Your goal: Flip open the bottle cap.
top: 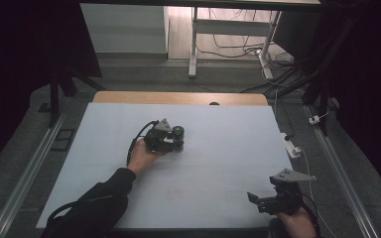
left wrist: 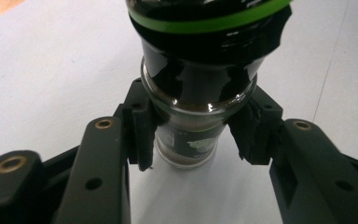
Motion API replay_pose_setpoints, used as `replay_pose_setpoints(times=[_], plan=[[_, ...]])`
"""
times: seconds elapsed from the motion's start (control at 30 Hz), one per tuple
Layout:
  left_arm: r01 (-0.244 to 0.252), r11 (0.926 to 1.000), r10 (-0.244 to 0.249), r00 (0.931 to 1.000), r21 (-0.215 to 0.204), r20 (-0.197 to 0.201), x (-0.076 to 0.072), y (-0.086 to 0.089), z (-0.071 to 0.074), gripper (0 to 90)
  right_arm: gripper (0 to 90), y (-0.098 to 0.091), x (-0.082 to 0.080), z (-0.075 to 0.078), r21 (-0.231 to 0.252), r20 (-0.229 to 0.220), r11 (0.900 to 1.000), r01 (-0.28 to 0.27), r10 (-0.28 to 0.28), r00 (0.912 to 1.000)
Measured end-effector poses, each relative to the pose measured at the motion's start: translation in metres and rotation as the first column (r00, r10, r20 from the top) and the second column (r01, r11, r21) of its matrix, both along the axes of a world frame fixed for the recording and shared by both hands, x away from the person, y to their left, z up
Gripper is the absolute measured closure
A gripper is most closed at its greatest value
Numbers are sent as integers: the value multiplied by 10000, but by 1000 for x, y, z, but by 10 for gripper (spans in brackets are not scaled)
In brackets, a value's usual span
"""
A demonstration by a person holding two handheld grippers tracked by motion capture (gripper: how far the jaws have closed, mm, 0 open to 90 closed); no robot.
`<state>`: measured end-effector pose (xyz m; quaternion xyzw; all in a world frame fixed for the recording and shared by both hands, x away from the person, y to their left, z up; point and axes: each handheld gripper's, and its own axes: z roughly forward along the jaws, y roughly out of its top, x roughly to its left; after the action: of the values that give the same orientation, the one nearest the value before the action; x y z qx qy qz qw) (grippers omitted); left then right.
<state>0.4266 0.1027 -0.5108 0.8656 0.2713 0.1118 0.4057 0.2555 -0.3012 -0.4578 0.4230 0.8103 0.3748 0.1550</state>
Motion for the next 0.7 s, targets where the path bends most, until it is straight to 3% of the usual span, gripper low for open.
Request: replay_pose_setpoints(times=[0.7], plan=[[-49, 10000, 49, 10000, 32, -28, 0, 0, 0, 537, 0, 8, 0, 7, 273, 215, 9987, -431, 425, 9989]])
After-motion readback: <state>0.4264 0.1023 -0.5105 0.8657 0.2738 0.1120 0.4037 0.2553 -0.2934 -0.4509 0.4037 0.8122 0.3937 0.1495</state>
